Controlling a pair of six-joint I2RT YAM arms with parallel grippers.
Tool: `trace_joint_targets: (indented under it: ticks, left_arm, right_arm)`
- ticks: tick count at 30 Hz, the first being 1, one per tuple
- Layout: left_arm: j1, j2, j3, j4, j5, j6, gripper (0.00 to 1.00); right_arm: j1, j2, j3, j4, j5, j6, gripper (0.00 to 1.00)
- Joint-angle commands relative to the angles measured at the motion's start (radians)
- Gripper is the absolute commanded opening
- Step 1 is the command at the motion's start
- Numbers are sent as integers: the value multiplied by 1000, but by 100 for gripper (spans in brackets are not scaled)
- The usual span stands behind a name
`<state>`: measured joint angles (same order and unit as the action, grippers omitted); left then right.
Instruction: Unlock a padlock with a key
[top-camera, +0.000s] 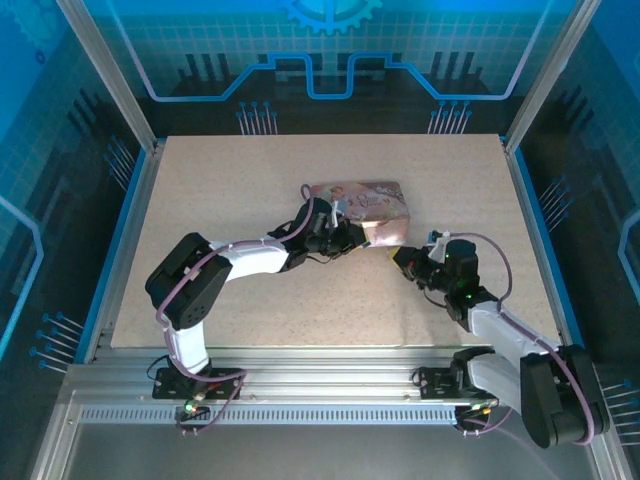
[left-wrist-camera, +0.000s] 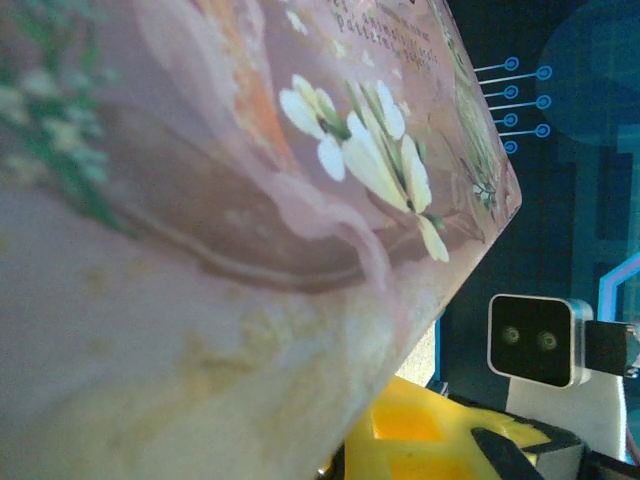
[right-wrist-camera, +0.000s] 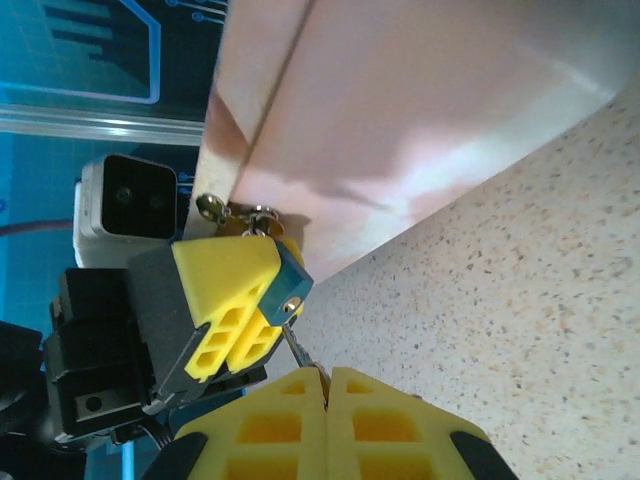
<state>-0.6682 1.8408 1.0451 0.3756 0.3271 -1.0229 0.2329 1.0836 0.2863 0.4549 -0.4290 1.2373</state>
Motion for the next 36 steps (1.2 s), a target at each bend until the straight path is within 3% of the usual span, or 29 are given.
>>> trace_joint_targets:
  ticks: [1,21,36]
  left_arm:
    - [7,-15,33,73,11,-26,12]
    - [7,0,30,102,20,-48,12]
    - [7,11,19,127,27,-67,12]
  right_arm:
    - [48,40,-7,103,58,43,0]
    - [93,154,26,226,96,94,0]
    - [98,154,39,234,112,99,0]
